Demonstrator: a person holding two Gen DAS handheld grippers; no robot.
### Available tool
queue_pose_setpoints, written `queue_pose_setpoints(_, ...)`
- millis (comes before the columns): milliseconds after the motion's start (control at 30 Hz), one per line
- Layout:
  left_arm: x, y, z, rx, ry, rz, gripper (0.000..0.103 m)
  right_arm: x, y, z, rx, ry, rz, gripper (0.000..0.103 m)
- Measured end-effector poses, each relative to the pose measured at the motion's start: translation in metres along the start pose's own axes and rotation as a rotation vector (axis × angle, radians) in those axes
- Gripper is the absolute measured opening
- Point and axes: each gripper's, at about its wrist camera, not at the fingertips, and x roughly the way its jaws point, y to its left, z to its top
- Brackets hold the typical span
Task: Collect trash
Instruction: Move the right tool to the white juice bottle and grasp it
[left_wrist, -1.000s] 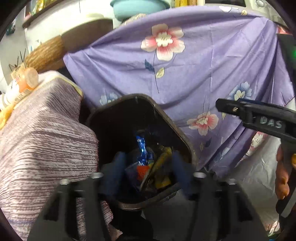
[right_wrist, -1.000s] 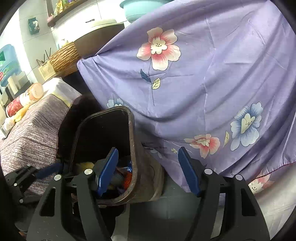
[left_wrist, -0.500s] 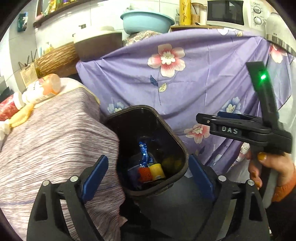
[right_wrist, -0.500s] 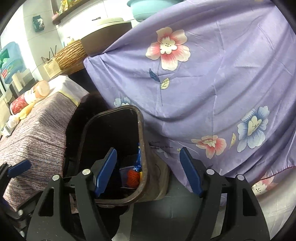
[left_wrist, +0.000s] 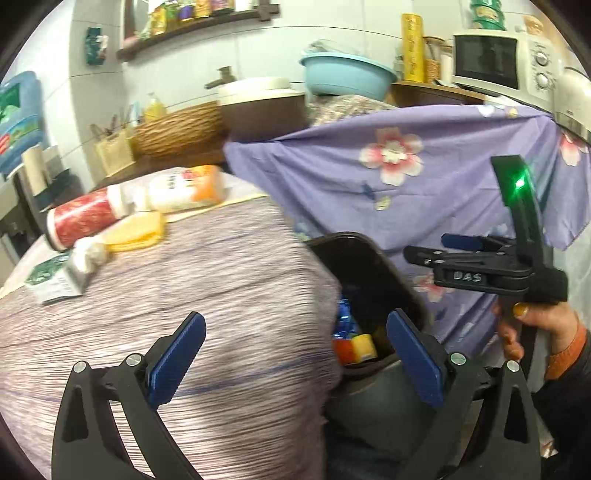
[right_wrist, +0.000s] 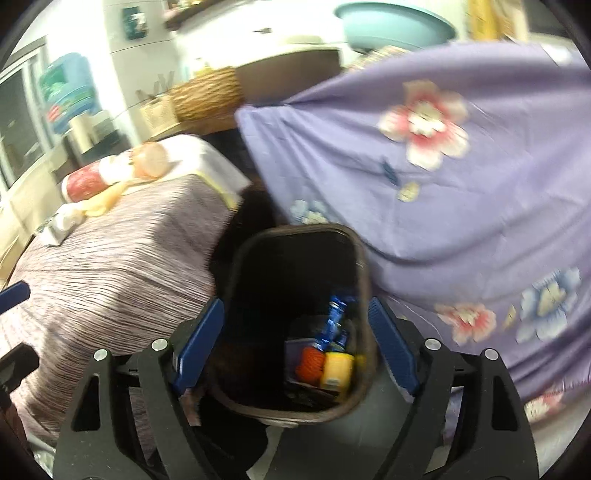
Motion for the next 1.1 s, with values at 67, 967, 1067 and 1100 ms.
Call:
queue_pose_setpoints(67,-0.005,0.016,-0.001,-0.010,0.000,0.031,0.097,0.002,0.017,0.008,-0.043,0.003,0.033,0.080)
queue_pose_setpoints(967,-0.048,0.180,-0.033,-0.174,0.052,0.226,0.098,0.125,0.253,0.163,-0.904,0.098,0.136,0.080)
queue_pose_setpoints(1067,-0.046,0.184,-0.034,-0.166,0.056,0.220,0.098,0.148,0.263,0.174,-0.944,0.154,0.125,0.080)
queue_pose_setpoints(1100,-0.045,0.183,-0.034,-0.163,0.058,0.218,0.098,0.154,0.265,0.175,-0.955,0.171,0.131,0.080)
